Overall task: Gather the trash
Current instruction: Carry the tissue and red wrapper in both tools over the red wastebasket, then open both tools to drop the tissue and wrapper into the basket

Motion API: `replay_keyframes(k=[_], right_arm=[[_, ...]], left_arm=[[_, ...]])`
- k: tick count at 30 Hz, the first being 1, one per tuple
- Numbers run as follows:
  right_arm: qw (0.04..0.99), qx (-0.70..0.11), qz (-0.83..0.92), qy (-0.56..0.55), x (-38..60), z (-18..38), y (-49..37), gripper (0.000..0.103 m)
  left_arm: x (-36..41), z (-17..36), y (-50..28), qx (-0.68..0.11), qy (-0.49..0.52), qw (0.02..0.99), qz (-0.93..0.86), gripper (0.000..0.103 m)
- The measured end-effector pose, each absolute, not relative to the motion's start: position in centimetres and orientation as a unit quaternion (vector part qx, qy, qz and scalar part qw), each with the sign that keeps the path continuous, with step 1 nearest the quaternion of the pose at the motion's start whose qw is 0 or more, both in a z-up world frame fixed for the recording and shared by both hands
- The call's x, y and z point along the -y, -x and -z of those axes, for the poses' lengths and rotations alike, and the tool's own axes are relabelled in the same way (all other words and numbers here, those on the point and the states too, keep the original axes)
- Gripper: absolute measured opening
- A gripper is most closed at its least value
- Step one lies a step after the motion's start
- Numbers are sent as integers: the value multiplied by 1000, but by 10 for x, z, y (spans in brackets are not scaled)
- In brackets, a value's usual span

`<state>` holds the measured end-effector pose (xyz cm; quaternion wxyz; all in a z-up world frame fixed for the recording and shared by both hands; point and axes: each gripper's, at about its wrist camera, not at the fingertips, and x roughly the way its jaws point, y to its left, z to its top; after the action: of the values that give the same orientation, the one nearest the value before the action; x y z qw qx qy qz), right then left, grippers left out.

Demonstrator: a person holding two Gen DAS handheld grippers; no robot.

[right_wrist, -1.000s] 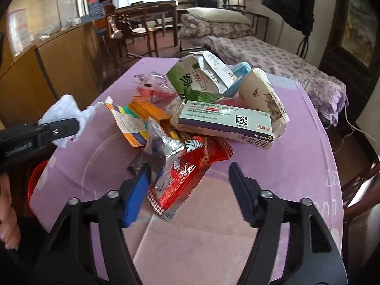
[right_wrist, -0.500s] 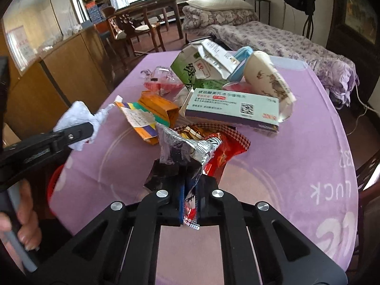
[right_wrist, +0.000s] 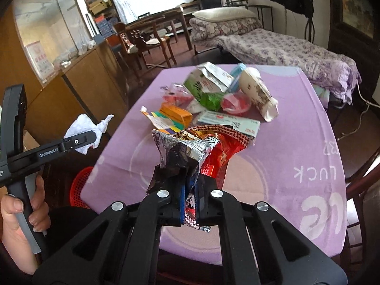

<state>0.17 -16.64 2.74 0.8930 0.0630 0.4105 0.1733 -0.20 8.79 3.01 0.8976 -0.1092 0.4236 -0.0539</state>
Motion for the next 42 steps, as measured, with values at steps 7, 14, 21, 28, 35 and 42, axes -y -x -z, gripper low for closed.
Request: replay_keyframes(k=[7, 14, 21, 28, 35, 42], right_arm=[[889, -393, -236, -26, 115, -53, -4, 7], [852, -393, -344, 28, 15, -71, -9, 7], [767, -459, -445, 56, -95, -56, -16, 7], [700, -522, -477, 97, -187, -20, -23, 7], [649, -576, -476, 143, -237, 34, -33, 7], [621, -619, -456, 150, -270, 77, -47, 7]], left_arm=[[-130, -54, 27, -398, 119, 910, 15, 12], [-204, -47, 56, -401, 143, 903, -62, 12], [-294, 1, 83, -443, 186, 862, -159, 12], [-362, 69, 102, -502, 239, 804, -209, 12], [-388, 111, 102, -527, 268, 776, -220, 12], [-392, 141, 93, -544, 279, 761, -216, 13]])
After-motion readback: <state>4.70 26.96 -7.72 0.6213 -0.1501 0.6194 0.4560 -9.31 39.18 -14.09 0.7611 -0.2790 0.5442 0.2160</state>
